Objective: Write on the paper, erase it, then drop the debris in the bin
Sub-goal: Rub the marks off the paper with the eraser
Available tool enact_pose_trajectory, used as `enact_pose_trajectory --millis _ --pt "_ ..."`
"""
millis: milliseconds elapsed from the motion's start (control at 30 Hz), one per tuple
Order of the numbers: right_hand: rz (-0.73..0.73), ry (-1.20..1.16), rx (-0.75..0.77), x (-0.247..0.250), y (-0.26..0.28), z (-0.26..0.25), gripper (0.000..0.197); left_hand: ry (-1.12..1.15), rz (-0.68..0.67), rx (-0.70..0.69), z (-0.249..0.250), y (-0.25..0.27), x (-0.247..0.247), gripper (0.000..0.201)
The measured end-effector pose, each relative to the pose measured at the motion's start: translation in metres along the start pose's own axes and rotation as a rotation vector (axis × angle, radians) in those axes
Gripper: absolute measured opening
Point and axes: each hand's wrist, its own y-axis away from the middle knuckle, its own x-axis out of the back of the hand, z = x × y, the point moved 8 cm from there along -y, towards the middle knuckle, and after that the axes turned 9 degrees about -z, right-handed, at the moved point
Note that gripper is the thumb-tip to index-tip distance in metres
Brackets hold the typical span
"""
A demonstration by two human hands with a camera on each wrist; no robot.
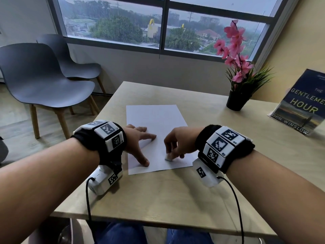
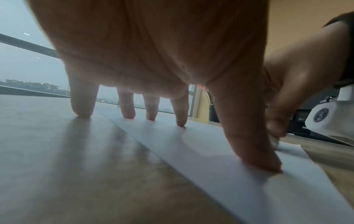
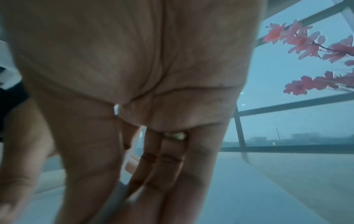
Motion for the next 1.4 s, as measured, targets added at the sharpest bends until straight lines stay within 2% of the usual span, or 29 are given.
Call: enact_pose_trajectory --millis 67,167,300,567,733,900,1100,1267,1333,1400 --pt "-0.043 -0.012 0.023 -0.005 0.001 -0.001 0.017 0.002 0.007 -0.002 0.000 0.000 0.000 0.104" --pt "-0.001 -0.047 -0.001 0.000 0.001 0.012 0.009 0.017 0.031 -0.008 0.001 0.002 0.002 0.101" --pt "-0.007 -0.052 -0.088 0.004 0.008 0.031 0.012 0.009 0.044 -0.018 0.004 0.005 0.003 0.097" --pt "0.092 -0.028 -0.089 0.014 0.001 0.025 0.016 -0.011 0.018 0.008 0.004 0.003 0.000 0.100" --pt "-0.082 0.001 -0.019 -0.005 0.009 0.012 0.020 -0.018 0.013 0.005 0.006 0.004 0.001 0.101" --pt "0.095 -0.020 -0.082 0.013 -0.001 0.021 0.019 -0.021 0.010 0.002 0.006 0.005 0.000 0.100" --pt "-0.072 0.036 -0.035 -0.005 0.002 0.007 0.021 -0.010 0.008 -0.002 0.007 0.006 0.000 0.100" --pt "0.067 0.002 -0.089 0.012 -0.006 0.015 0.022 0.002 0.016 -0.002 0.006 0.006 0.000 0.099" --pt "0.043 0.009 -0.079 0.007 -0.005 0.011 0.021 0.000 0.014 -0.001 0.006 0.006 0.000 0.099" --pt "-0.040 0.003 -0.041 -0.003 -0.002 0.003 0.022 -0.002 0.010 0.001 0.007 0.006 0.000 0.099"
